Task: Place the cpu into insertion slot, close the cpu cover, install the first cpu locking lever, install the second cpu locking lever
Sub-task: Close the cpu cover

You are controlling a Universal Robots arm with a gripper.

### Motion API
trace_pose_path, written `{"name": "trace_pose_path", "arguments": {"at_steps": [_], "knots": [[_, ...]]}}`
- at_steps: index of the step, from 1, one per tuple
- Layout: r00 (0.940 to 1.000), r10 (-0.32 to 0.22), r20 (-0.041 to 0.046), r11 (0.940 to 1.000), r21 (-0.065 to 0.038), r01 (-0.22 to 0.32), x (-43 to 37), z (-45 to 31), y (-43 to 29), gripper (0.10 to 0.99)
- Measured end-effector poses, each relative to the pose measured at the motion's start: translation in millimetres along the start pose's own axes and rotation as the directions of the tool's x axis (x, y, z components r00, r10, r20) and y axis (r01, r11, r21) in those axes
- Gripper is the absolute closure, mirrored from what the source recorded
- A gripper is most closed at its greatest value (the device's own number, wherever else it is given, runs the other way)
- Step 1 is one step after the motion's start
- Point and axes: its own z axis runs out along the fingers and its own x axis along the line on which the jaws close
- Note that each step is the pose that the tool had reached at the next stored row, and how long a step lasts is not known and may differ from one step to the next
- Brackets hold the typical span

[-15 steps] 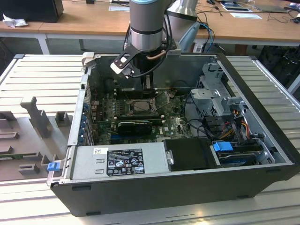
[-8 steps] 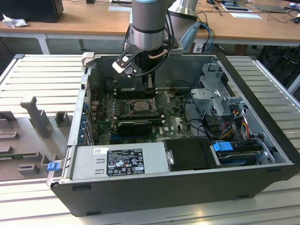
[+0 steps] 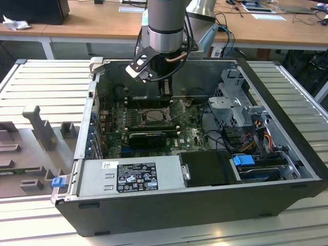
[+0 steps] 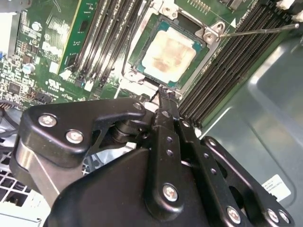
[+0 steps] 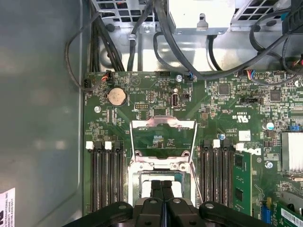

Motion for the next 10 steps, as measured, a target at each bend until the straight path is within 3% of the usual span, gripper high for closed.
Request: {"name": "trace_pose_path", "arguments": {"at_steps": [4,10], "knots": [[1.0,0.0,-0.0002,1.0,0.0,0.0,0.6,-6.1,1.1,0.98],[1.0,0.0,-0.0001,1.0,0.0,0.0,1.4,-6.2,11.0,0.98]]}}
